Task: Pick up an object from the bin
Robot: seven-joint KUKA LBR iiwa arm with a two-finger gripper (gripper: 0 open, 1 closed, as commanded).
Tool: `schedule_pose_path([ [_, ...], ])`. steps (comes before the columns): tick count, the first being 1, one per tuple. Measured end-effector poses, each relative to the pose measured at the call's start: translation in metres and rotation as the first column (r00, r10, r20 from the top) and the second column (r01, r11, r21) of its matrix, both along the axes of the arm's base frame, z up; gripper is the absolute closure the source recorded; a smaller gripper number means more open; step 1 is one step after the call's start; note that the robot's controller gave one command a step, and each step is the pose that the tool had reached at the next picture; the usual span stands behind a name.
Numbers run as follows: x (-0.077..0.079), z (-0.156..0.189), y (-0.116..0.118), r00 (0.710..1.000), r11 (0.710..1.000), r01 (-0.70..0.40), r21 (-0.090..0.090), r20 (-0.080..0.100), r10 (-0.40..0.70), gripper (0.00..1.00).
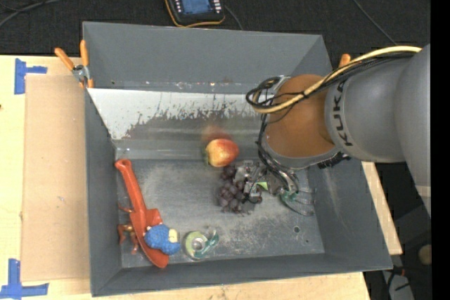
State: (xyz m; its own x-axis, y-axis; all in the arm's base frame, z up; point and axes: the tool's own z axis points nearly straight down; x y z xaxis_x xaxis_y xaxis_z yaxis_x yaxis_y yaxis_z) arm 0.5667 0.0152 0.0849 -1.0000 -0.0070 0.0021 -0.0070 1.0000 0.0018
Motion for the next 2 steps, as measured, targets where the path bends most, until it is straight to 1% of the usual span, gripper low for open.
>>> schedule_pose_path([
  [1, 0.022, 0.096, 0.017, 0.994, 0.994, -0.106, 0.001, -0.003, 0.106, 1.0],
  [2, 0.017, 0.125, 0.016, 0.995, 0.995, -0.095, 0.001, -0.004, 0.095, 1.0],
])
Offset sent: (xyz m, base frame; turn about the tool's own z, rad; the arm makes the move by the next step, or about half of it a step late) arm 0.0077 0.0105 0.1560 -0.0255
